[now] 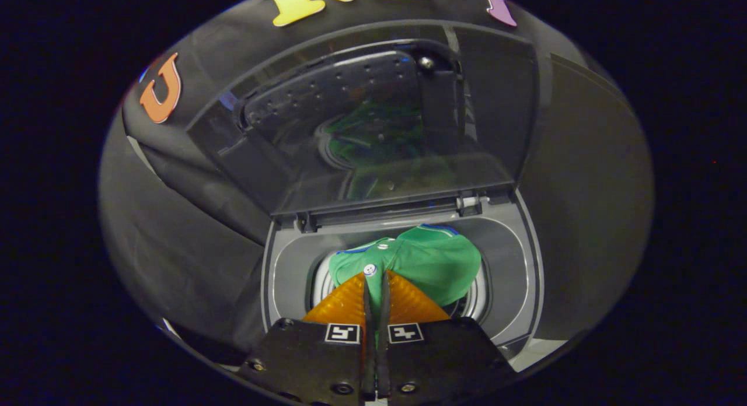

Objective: Put the clothes into the washing machine and then close the washing machine lid.

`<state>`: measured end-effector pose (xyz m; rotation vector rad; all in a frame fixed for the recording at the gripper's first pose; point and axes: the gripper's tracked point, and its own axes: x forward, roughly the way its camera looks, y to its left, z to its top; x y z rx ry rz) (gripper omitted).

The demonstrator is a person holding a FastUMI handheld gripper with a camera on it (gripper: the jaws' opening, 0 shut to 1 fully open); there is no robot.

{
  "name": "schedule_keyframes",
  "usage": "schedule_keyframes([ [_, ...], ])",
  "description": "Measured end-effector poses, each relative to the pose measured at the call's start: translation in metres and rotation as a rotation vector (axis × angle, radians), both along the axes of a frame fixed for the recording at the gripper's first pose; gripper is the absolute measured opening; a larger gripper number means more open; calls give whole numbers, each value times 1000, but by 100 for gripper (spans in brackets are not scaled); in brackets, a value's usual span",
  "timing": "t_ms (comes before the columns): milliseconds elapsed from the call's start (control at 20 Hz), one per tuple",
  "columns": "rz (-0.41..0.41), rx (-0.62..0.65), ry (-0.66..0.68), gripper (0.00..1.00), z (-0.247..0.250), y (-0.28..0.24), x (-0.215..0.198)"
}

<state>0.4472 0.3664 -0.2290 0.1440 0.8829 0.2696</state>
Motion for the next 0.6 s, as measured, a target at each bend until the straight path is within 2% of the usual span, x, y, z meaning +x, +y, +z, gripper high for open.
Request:
schedule_keyframes([
  [500,36,-30,23,5,-18,-5,-4],
  [550,57,-40,73,9,-25,-6,-13],
  [600,81,-43,95,37,-25,-7,-19],
])
